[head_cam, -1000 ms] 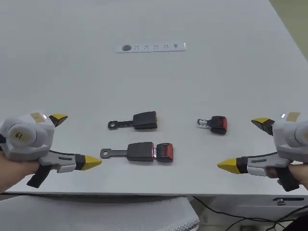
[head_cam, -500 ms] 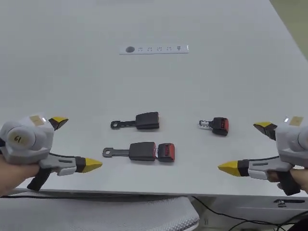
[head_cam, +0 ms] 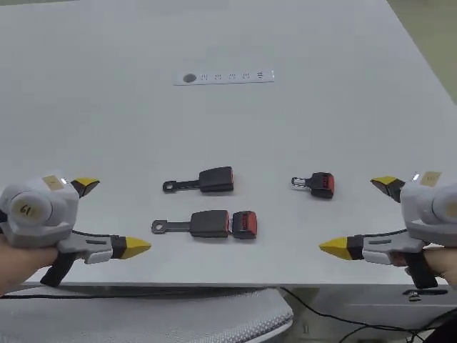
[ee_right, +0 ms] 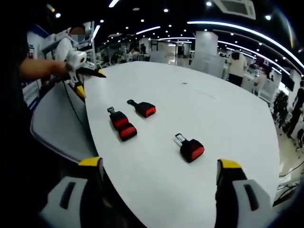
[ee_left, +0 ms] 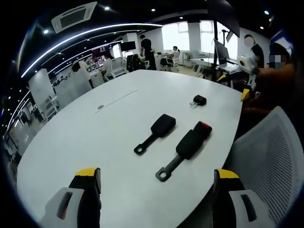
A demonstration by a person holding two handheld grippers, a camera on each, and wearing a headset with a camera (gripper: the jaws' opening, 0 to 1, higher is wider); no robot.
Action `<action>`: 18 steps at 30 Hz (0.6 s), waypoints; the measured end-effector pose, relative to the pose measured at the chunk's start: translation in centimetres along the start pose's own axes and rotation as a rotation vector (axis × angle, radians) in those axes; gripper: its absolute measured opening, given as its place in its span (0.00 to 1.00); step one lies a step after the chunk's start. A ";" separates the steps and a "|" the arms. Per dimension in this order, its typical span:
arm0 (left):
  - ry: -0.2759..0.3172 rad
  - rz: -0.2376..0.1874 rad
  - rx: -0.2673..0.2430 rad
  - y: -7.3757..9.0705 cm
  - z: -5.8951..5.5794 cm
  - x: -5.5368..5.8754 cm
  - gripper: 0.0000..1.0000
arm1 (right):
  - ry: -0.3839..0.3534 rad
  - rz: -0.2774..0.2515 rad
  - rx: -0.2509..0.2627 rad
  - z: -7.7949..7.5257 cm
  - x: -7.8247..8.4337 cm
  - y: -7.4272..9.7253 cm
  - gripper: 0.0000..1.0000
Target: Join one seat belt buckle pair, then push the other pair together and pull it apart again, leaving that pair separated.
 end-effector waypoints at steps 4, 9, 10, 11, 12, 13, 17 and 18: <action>-0.009 -0.017 0.003 0.0 0.0 -0.3 1.00 | -0.020 -0.006 0.010 -0.2 0.1 0.4 1.00; -0.007 -0.025 0.005 0.1 0.1 -0.2 1.00 | -0.032 -0.007 0.008 -0.1 0.4 0.5 1.00; -0.009 -0.028 0.002 0.1 0.1 -0.2 1.00 | -0.031 -0.007 0.006 0.0 0.5 0.5 1.00; -0.010 -0.029 0.000 0.1 0.1 -0.1 1.00 | -0.029 -0.006 0.005 0.1 0.6 0.4 1.00; -0.010 -0.031 -0.001 0.1 0.0 0.0 1.00 | -0.028 -0.004 0.005 0.1 0.7 0.4 1.00; -0.010 -0.031 -0.002 0.0 0.0 0.1 1.00 | -0.028 -0.003 0.005 0.2 0.7 0.4 1.00; -0.011 -0.026 -0.003 0.0 -0.2 0.5 1.00 | -0.023 -0.007 0.008 0.0 0.6 0.6 1.00; -0.015 -0.028 -0.003 0.0 -0.2 0.6 1.00 | -0.022 -0.008 0.010 0.0 0.5 0.6 1.00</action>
Point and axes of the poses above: the centre of the closed fingertips' face, and the gripper's own axes: y roughly backward along the fingers, z roughly to its left, x roughly out of its underside, the point moved 7 cm from there along y, roughly backward along the fingers, and after that the axes turned 1 degree about -z, right-handed, at the moved point
